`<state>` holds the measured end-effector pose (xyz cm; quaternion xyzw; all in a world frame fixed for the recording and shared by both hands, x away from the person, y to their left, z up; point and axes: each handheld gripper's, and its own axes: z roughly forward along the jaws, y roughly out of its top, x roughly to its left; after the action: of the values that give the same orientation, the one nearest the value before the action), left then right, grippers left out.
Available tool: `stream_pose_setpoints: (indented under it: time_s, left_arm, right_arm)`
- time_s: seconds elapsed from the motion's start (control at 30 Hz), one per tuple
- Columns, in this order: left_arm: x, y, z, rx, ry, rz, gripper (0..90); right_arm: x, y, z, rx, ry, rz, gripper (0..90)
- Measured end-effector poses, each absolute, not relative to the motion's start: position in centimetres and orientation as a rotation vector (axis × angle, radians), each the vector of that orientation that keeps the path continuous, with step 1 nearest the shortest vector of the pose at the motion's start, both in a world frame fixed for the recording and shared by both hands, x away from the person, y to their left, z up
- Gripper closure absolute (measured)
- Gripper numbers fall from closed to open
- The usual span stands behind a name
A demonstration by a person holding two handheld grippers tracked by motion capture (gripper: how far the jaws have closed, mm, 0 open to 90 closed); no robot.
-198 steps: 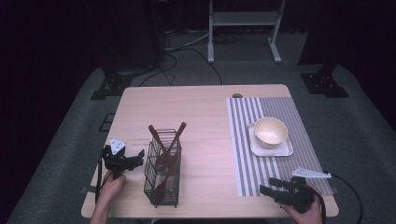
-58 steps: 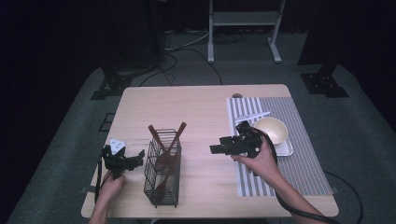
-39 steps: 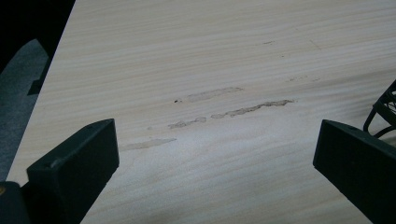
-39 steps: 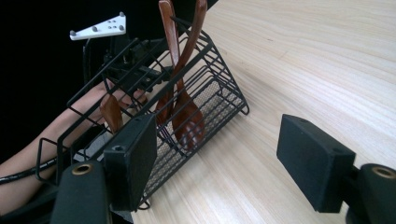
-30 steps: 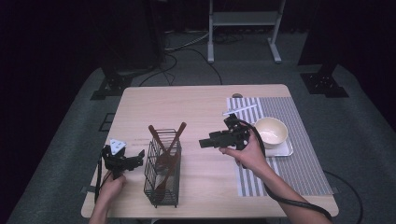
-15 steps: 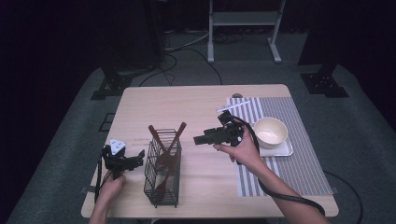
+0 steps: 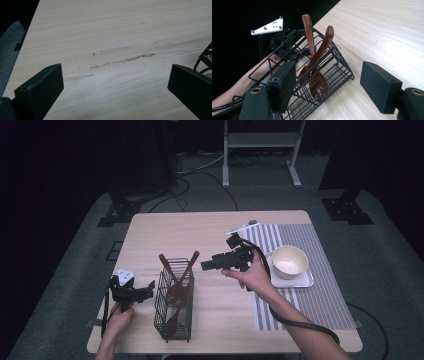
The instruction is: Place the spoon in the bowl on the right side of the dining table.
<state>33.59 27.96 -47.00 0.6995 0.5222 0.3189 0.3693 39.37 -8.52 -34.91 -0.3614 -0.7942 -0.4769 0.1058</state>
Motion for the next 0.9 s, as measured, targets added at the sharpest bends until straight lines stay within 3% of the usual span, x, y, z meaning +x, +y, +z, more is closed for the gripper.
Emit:
stream_pose_setpoints:
  time_s: [0.9]
  left_arm:
    - [33.6, 28.0, -47.0, 1.796, 1.339, 0.817, 0.0]
  right_arm:
    - [40.7, -5.4, -35.2, -1.024, -2.301, -1.402, 27.7]
